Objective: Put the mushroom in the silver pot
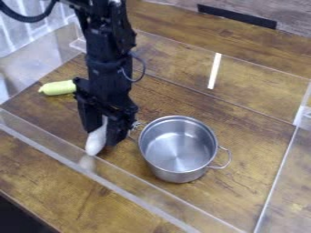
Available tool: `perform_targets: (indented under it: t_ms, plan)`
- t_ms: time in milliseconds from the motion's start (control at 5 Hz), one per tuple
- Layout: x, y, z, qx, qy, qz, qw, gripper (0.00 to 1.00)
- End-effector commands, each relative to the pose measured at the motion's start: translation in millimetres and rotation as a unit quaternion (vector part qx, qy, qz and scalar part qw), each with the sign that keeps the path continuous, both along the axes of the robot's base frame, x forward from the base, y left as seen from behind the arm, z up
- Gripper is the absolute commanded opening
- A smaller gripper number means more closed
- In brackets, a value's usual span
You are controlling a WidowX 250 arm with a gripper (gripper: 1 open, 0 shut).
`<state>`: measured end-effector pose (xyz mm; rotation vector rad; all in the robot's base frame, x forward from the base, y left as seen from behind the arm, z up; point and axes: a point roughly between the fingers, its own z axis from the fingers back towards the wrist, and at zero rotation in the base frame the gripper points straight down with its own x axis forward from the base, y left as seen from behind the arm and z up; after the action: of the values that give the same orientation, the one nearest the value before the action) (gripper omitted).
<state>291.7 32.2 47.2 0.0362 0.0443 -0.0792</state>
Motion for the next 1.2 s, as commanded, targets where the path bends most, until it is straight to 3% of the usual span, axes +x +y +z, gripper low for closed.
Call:
perform_targets:
  t_ms: [0,800,1000]
  plan:
    - [7.5,10,11.2,0.003,-0.024,0.005,0.9997,0.00]
    - [40.9,35,11.5,-0.009,-0.055,0.011,0.9984,0.00]
    - [44.1,39,9.2,-0.015,-0.057,0.014,0.9981,1.00]
